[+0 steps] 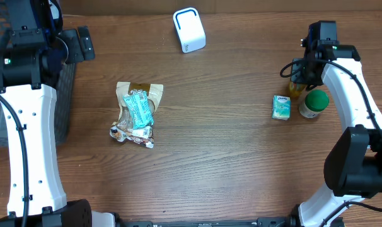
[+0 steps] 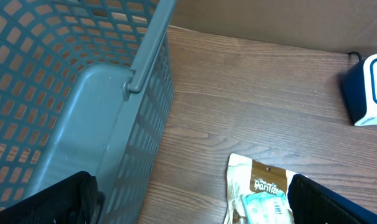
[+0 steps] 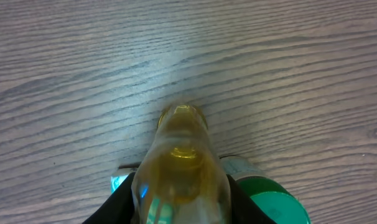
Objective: Scan the item barcode
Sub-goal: 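Move the bottle right and set it down beside the green jar, then open the right gripper and move it left toward the snack bag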
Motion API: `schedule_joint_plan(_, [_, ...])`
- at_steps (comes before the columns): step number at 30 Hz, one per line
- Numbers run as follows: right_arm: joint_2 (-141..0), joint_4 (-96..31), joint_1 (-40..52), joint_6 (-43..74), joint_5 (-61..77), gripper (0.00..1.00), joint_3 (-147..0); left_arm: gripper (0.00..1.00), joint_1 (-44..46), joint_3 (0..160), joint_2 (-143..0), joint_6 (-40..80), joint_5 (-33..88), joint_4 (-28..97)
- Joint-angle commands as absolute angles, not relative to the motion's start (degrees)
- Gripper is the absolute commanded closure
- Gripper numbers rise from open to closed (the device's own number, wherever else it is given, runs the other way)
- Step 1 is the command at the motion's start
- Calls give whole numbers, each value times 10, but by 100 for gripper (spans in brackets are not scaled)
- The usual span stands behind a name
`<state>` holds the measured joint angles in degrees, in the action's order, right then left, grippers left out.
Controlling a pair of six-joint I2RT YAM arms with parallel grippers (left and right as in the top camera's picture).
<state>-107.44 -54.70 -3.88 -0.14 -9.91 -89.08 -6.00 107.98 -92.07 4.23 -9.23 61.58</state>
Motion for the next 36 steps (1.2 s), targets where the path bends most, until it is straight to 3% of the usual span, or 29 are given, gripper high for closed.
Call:
schedule_joint_plan(1, [-1066, -543, -41, 2, -109, 66, -892, 0, -60, 1080, -923, 34, -91, 615])
schedule_joint_plan(6, [-1066, -545, -41, 2, -108, 59, -892, 0, -60, 1080, -923, 34, -91, 615])
schedule_joint_plan(15, [-1066, -545, -41, 2, -109, 35, -892, 0, -60, 1080, -923, 34, -91, 615])
schedule_joint_plan(22, [-1066, -466, -42, -1, -111, 25, -892, 0, -60, 1080, -923, 34, -91, 615])
schedule_joint_plan(30, [-1065, -425, -35, -4, -89, 27, -960, 0, -60, 1080, -923, 34, -91, 615])
schedule_joint_plan(36, [-1065, -459, 5, -3, 69, 29, -994, 0, -60, 1080, -923, 34, -91, 615])
